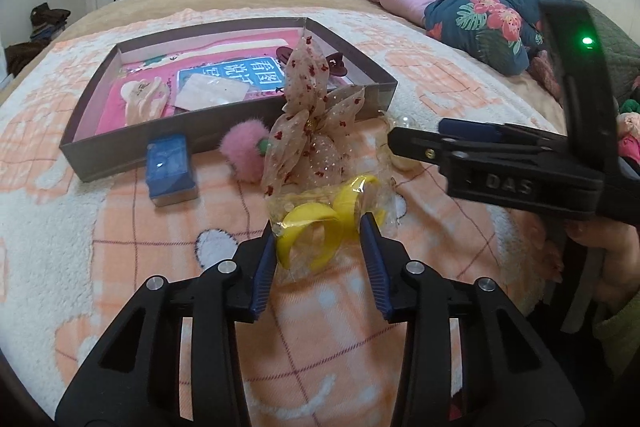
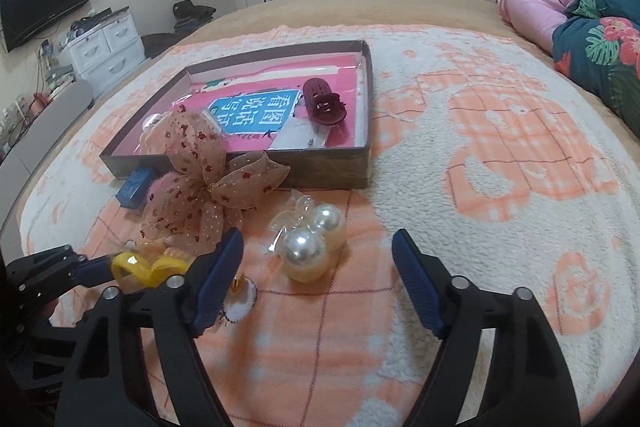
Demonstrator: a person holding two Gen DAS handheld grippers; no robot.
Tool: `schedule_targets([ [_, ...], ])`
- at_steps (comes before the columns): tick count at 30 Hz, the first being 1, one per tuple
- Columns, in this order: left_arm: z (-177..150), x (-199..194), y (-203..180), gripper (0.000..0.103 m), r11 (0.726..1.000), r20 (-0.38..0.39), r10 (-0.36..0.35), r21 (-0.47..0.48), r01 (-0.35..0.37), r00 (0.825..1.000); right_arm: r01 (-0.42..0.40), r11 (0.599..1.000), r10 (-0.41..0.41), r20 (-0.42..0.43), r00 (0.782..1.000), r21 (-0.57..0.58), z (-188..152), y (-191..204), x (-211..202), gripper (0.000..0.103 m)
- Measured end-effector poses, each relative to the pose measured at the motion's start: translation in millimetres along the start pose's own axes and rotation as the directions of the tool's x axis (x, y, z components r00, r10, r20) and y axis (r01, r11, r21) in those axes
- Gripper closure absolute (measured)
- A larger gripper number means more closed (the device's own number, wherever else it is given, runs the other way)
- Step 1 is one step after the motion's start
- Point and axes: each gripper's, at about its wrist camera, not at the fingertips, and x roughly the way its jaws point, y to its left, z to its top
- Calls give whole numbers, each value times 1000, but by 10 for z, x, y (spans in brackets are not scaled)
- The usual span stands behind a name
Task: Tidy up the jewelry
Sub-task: 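Grasp the bagged pearl earrings with the right tool while the left lifts the yellow ties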
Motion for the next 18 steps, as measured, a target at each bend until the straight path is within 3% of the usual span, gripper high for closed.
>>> schedule_targets([
  [9,-51,-114,21,73,999,4,-34,6,34,999,-24,999,27,-59,998,44,18,-52,223,63],
  [18,-110,-223,-3,82,999,15,-20,44,20,1000,3,1000,-3,-9,1000,-7,-5,11,111,65],
])
